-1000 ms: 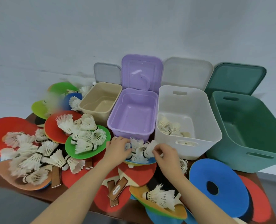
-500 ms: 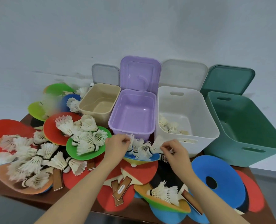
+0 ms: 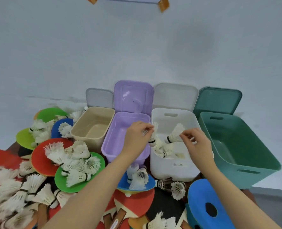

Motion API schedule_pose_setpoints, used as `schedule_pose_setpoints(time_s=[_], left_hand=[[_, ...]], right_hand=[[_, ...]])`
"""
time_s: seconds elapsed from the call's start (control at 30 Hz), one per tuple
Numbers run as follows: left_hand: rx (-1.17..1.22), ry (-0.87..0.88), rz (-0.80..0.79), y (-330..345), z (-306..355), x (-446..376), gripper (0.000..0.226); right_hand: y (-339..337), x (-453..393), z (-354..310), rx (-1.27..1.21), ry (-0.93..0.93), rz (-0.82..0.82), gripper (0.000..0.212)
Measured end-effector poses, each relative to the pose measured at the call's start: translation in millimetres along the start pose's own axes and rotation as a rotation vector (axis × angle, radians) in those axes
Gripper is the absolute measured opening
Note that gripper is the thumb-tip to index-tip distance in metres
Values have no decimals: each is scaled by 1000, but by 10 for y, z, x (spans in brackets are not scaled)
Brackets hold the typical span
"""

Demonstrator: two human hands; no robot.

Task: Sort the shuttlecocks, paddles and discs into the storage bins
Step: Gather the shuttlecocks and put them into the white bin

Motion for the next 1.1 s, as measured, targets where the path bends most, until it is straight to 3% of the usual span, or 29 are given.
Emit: schedule_pose_setpoints(time_s=[0.23,0.33,0.43,0.6,0.77,0.9,1.1], left_hand=[[-121,-13,-112,662,64,-623,11],[-280,-22,-250,889,-94,-749,21],[-415,-7,-315,914,-208,-714,29],[-571,89,-343,680,-297,-535,34],[-551,119,-346,325,-463,-196,41],[-501,112,-352,78,-734,152,44],[-462,77,-402,-69,-1092,573,37]], right_hand=[[-153,-374,655,125,139,18,8],[-45,-473,914,201,175,-67,3],[91,-469,1032,257,185,-156,14],[264,-352,830,169,99,-157,11],[498,-94,455,142,-65,-136,5],[769,159,117,108,-118,-128,20],[1447,506,198,174,64,-456,6]])
Point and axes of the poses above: each hand's wrist, its own x-axis away from the middle knuckle, its own y-axis out of the palm, z = x × y, the point moved 8 cm from there along -x, towards the middle knuckle, and after that the axes turned 9 degrees about -z, right-handed, at the moved point
